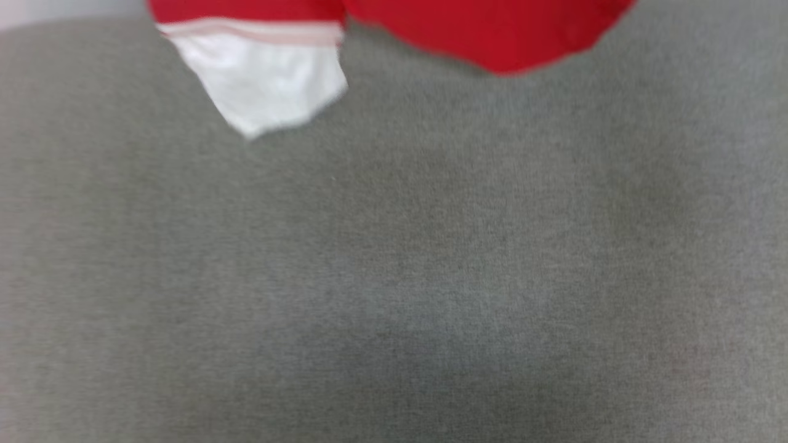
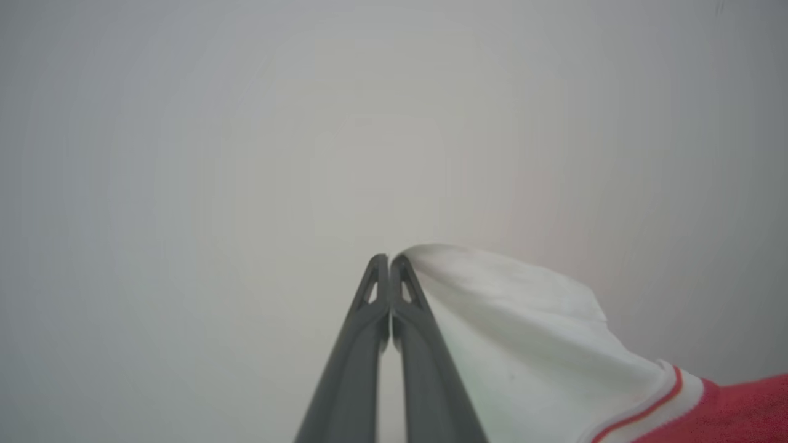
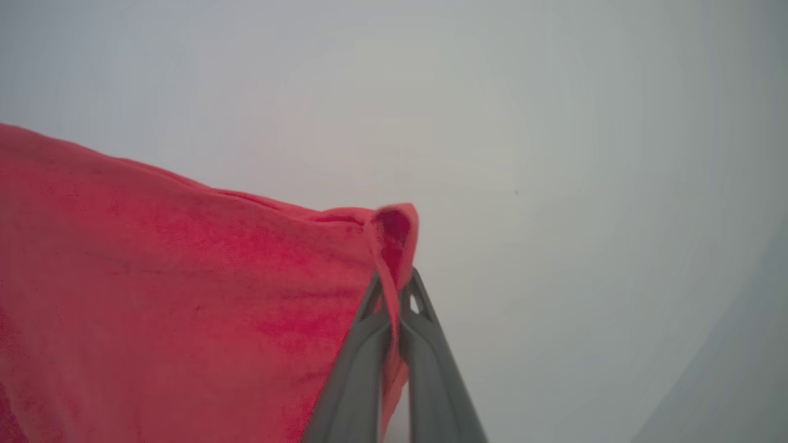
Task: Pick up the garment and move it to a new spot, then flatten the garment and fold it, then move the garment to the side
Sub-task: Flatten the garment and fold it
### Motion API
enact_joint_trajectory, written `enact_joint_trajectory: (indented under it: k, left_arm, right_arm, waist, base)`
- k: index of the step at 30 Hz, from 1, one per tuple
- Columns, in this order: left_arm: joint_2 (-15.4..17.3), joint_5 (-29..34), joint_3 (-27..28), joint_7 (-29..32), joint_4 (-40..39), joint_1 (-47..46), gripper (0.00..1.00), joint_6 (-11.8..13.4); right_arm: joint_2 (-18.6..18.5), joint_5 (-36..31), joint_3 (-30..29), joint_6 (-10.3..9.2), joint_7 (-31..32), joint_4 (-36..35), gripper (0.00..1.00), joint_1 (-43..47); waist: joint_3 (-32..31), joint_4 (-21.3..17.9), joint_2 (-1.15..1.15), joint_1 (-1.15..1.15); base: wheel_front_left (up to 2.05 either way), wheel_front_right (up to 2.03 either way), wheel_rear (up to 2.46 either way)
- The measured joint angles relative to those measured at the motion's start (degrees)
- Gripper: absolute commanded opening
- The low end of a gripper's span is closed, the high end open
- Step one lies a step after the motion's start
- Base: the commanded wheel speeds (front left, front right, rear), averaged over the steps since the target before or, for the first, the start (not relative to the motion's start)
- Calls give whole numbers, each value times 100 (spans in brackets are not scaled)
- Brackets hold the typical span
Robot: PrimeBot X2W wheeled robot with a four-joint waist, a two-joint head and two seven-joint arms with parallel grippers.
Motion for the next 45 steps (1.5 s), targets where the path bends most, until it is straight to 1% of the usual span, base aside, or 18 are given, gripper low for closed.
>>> enact_joint_trajectory:
  k: [2, 4, 7, 8, 10, 14, 19, 22, 23, 24, 26, 28, 31, 33, 37, 39, 41, 45]
  left_arm:
    - [-140, 88, 12, -525, 281, -154, 0, 33]
    - [-299, 104, 90, -1043, 439, -486, 0, 33]
    - [-477, 136, 237, -1630, 430, -1260, 0, -88]
    - [-479, 142, 292, -1710, 375, -1412, 0, -218]
    - [-479, 83, 476, -1759, 330, -1514, 0, -346]
    - [-436, -11, 800, -1785, 14, -1426, 0, -591]
    - [-389, 57, 902, -1778, -270, -253, 0, -728]
    - [-426, 22, 791, -1778, -353, 365, 0, -754]
    - [-456, -115, 724, -1783, -407, 572, 0, -759]
    - [-444, -258, 341, -1781, -493, 1029, 0, -759]
    - [-410, -600, -55, -1656, -660, 1513, 0, -760]
    - [-231, -934, -439, -1461, -906, 1929, 0, -760]
    - [136, -1419, -998, -1058, -1374, 2545, 0, -759]
    - [393, -1714, -1302, -750, -1651, 3021, 0, -761]
    - [938, -2358, -1597, -236, -2287, 4005, 0, -760]
    - [1178, -2604, -1692, -51, -2614, 4521, 0, -757]
    - [1388, -2870, -1720, 70, -2998, 5025, 0, -600]
    - [1902, -3162, -1823, 172, -3886, 5946, 0, -78]
  right_arm:
    - [145, -590, -123, 1, -1061, 409, 0, -189]
    - [187, -1159, -352, 2, -1930, 732, 0, -483]
    - [198, -1904, -594, 0, -2601, 942, 0, -1052]
    - [197, -2152, -661, 0, -2659, 951, 0, -1166]
    - [224, -2492, -782, 1, -2707, 906, 0, -1269]
    - [242, -2814, -840, 1, -2714, 805, 0, -1259]
    - [198, -2809, -689, 1, -2714, 1077, 0, -802]
    - [148, -2616, -346, 1, -2715, 1344, 0, -548]
    - [123, -2449, -241, 1, -2713, 1461, 0, -476]
    - [70, -2148, 108, 1, -2715, 1515, 0, -272]
    - [23, -1707, 508, 1, -2703, 1530, 0, 35]
    - [-144, -1295, 838, 1, -2610, 1439, 0, 344]
    - [-441, -434, 1225, 1, -2381, 984, 0, 872]
    - [-717, 168, 1477, 1, -2191, 500, 0, 1340]
    - [-1500, 1273, 1828, 1, -1719, -557, 0, 2327]
    - [-1904, 1672, 1897, 1, -1513, -1005, 0, 2852]
    - [-2265, 2086, 1867, 1, -1369, -1415, 0, 3371]
    - [-2781, 2482, 1935, 1, -1073, -2178, 0, 4428]
  waist:
    - [167, -51, 0, 0]
    - [329, -91, 0, 0]
    - [605, -116, 0, 0]
    - [711, -114, 0, 0]
    - [937, -95, 0, 0]
    - [1408, -25, 0, 0]
    - [1915, 140, 0, 0]
    - [2067, 313, 0, 0]
    - [2097, 376, 0, 0]
    - [2127, 493, 0, 0]
    - [2103, 598, 0, 0]
    - [2008, 674, 0, 0]
    - [1820, 755, 0, 0]
    - [1672, 784, 0, 0]
    - [1328, 798, 0, 0]
    - [1149, 797, 0, 0]
    - [972, 793, 0, 0]
    - [640, 770, 0, 0]
  base:
    - [0, 0, 0]
    - [0, 0, 0]
    - [0, 0, 0]
    - [0, 0, 0]
    - [0, 0, 0]
    - [0, 0, 0]
    - [0, 0, 0]
    - [0, 0, 0]
    - [0, 0, 0]
    - [0, 0, 0]
    - [0, 0, 0]
    - [0, 0, 0]
    - [0, 0, 0]
    - [0, 0, 0]
    - [0, 0, 0]
    - [0, 0, 0]
    - [0, 0, 0]
    - [0, 0, 0]
